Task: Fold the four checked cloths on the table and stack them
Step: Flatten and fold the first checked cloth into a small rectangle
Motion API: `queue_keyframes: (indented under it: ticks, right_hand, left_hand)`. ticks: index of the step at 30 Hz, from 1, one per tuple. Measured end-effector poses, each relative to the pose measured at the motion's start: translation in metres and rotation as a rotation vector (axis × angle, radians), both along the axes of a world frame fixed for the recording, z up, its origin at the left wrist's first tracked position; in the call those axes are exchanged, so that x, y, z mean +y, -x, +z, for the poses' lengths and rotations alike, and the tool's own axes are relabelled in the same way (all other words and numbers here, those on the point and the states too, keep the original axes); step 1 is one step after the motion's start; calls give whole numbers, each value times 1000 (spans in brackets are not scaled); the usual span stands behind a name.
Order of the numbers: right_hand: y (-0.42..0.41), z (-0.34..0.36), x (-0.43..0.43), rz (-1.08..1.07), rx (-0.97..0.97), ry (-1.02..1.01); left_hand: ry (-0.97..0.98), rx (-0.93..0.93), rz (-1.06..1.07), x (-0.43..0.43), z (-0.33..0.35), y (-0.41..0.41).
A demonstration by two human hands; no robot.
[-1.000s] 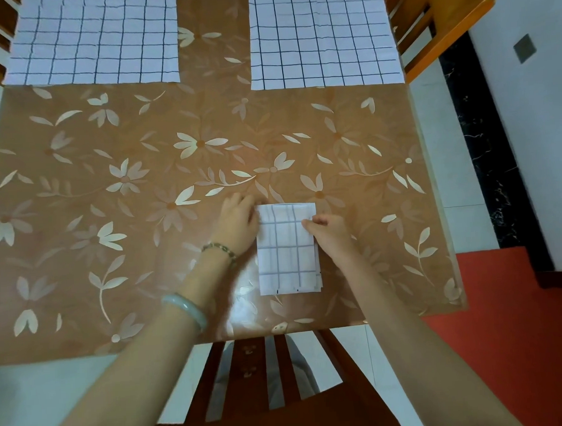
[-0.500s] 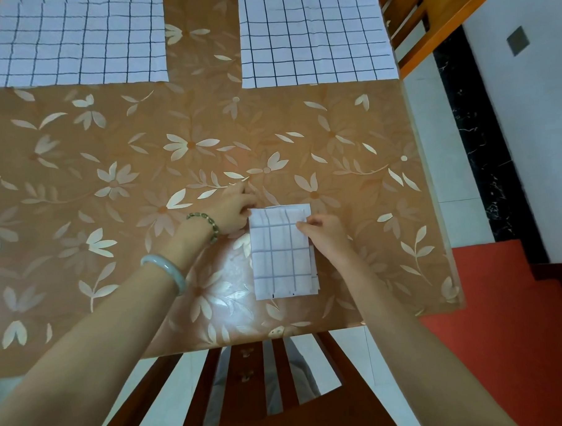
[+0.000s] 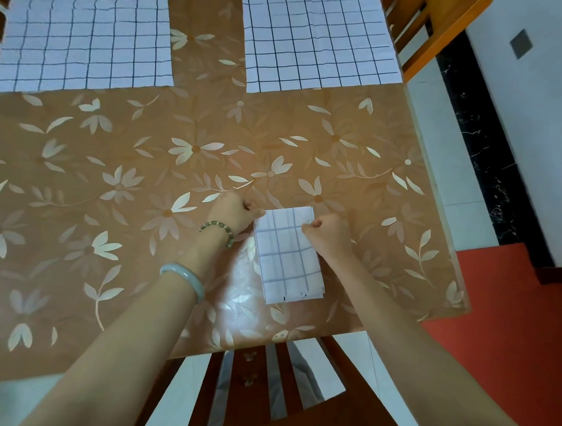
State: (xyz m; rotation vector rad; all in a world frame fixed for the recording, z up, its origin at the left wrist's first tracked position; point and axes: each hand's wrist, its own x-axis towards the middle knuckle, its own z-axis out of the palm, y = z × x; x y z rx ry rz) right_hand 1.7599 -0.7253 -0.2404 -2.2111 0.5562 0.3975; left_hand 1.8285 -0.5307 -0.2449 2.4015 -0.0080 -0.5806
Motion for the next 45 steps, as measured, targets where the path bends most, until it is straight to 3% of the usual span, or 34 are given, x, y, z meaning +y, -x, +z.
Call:
queue_keyframes:
  ticks: [20, 24, 29, 34, 36, 39, 45]
  right_hand:
    - [-2, 7, -3, -37, 38, -7]
    - [0, 4, -6, 1, 28, 124]
    - [-3, 8, -8, 134, -82, 274]
    - [-3, 4, 7, 347, -285, 454]
    - [5, -3, 16, 487, -414, 590]
    - [10, -12, 23, 668, -450, 679]
    - [12, -25, 15, 768, -336, 457]
  left_hand:
    - [-131, 18, 62, -10, -6, -4]
    - [-92, -101, 92, -11, -5, 3]
    - [-4, -498, -248, -17, -16, 25]
    - [-92, -648, -521, -14, -18, 45]
    - [-112, -647, -560, -8, -18, 54]
    - [-258, -545, -642, 1, -25, 63]
    - [-447, -385, -736, 4, -27, 72]
